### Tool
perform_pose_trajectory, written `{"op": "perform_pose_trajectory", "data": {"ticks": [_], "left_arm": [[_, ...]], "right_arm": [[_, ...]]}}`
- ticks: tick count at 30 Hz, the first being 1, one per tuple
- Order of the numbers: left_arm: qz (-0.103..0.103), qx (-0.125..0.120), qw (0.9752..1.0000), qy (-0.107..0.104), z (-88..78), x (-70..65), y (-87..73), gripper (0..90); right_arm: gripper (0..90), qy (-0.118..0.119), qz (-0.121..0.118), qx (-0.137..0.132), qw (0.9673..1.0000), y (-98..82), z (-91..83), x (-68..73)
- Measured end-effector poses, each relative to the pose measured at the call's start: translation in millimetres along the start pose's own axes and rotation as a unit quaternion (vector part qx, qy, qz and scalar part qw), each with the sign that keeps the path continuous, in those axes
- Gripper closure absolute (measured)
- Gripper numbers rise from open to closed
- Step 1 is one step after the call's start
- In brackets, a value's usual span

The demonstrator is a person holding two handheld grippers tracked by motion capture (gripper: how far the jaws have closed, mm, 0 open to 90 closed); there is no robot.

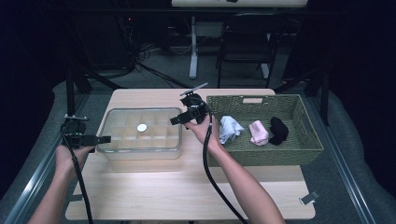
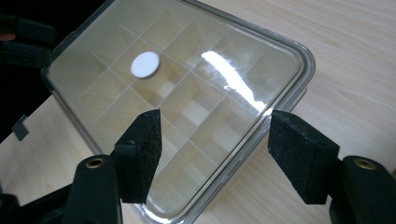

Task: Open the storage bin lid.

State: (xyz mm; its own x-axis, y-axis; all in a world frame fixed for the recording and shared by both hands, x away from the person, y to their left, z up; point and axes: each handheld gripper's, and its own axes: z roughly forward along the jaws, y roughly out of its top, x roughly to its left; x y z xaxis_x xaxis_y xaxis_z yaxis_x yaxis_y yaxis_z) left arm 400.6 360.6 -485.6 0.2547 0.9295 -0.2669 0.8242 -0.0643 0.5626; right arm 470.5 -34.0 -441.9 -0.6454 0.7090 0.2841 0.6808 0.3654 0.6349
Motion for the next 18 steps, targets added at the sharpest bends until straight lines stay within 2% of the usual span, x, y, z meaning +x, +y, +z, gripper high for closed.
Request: {"op": "perform_pose_trajectory", "data": {"ticks": [1, 2, 5, 9, 10, 11, 13, 14, 17, 18], "left_arm": [[0.000, 0.000, 1.0000, 0.000, 0.0, 0.0, 0.0, 18.1], [-0.002, 0.002, 1.0000, 0.001, 3.3, 1.3, 0.9, 21.0], [-0.001, 0.007, 1.0000, 0.000, 5.6, 2.4, 1.7, 22.9], [-0.002, 0.011, 0.9999, 0.001, 9.3, 5.2, 2.5, 22.9], [-0.006, 0.011, 0.9999, -0.001, 10.6, 6.4, 3.0, 23.0], [-0.007, 0.011, 0.9999, 0.001, 11.4, 7.1, 3.2, 23.1], [-0.011, 0.010, 0.9999, 0.000, 12.1, 8.0, 3.3, 23.2], [-0.016, 0.011, 0.9998, -0.001, 13.8, 9.4, 3.0, 23.1], [-0.016, 0.013, 0.9998, -0.003, 15.0, 11.1, 2.6, 23.2], [-0.020, 0.011, 0.9998, -0.002, 16.5, 11.8, 2.4, 23.2]], "right_arm": [[34.8, 0.000, 0.000, 0.000, 1.0000, 0.0, 0.0, 0.0], [35.4, -0.007, 0.016, 0.010, 0.9998, 6.3, 6.5, -3.9], [35.8, -0.010, 0.038, 0.022, 0.9990, 12.1, 15.6, -10.3], [36.4, -0.020, 0.050, 0.037, 0.9978, 15.1, 23.6, -14.4], [37.7, -0.018, 0.073, 0.043, 0.9962, 16.1, 30.3, -16.8], [37.9, -0.022, 0.080, 0.044, 0.9956, 16.3, 32.6, -16.8], [38.3, -0.028, 0.081, 0.044, 0.9954, 16.9, 35.3, -17.2], [38.7, -0.037, 0.093, 0.057, 0.9934, 18.1, 40.4, -20.4], [38.8, -0.044, 0.096, 0.064, 0.9924, 18.2, 44.2, -23.9], [38.9, -0.036, 0.113, 0.067, 0.9907, 17.1, 49.4, -28.0]]}}
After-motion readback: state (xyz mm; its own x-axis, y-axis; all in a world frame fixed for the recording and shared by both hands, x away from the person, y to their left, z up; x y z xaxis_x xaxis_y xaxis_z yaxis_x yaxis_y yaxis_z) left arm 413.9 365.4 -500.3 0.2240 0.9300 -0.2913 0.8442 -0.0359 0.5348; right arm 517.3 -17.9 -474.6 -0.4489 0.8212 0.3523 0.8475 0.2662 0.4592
